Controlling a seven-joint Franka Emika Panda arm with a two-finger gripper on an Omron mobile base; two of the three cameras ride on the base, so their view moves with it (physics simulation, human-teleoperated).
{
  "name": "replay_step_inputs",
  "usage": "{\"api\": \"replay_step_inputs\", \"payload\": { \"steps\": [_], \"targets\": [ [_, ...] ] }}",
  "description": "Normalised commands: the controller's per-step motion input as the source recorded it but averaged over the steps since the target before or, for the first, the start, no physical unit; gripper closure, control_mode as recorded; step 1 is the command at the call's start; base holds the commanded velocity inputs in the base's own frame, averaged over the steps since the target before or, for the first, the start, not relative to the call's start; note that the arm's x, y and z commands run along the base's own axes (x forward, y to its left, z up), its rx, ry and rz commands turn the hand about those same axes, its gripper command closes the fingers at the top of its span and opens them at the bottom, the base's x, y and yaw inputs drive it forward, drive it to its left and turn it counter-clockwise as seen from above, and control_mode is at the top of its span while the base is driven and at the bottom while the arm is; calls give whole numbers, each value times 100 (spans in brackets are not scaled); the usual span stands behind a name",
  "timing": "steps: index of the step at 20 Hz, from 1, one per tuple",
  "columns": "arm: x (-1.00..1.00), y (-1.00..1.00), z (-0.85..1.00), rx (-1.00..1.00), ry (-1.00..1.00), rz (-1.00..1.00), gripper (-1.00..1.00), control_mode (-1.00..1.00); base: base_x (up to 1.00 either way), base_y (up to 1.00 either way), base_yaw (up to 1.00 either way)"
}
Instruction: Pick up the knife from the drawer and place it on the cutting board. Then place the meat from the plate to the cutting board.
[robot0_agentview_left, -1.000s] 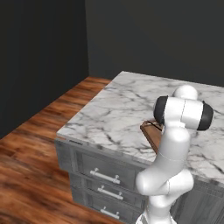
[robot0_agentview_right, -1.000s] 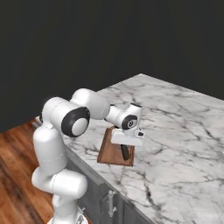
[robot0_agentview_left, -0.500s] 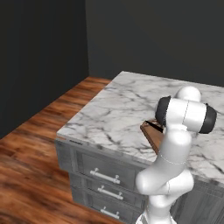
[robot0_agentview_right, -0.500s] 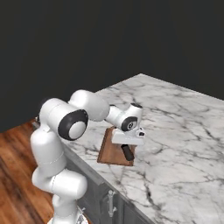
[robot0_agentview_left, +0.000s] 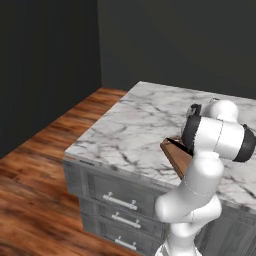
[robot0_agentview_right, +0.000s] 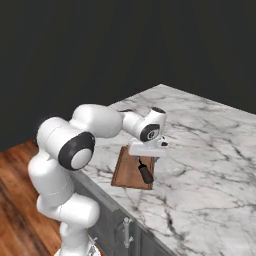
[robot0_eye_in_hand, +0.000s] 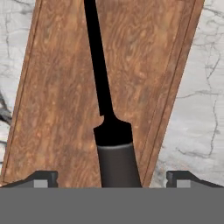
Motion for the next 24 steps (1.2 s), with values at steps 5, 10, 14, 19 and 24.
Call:
{"api": "replay_step_inputs", "payload": {
  "steps": [5,10,14,19,24],
  "targets": [
    [-20,-1,45,-1,0,0,-100,-100,0,0,0],
    [-47,1,20,-5,0,0,-100,-100,0,0,0],
    [-61,14,8,-8,-7,-5,-100,-100,0,0,0],
    [-49,11,23,-13,-16,-15,-100,-100,0,0,0],
    [-11,3,44,-1,-3,-19,-100,-100,0,0,0]
  ]
}}
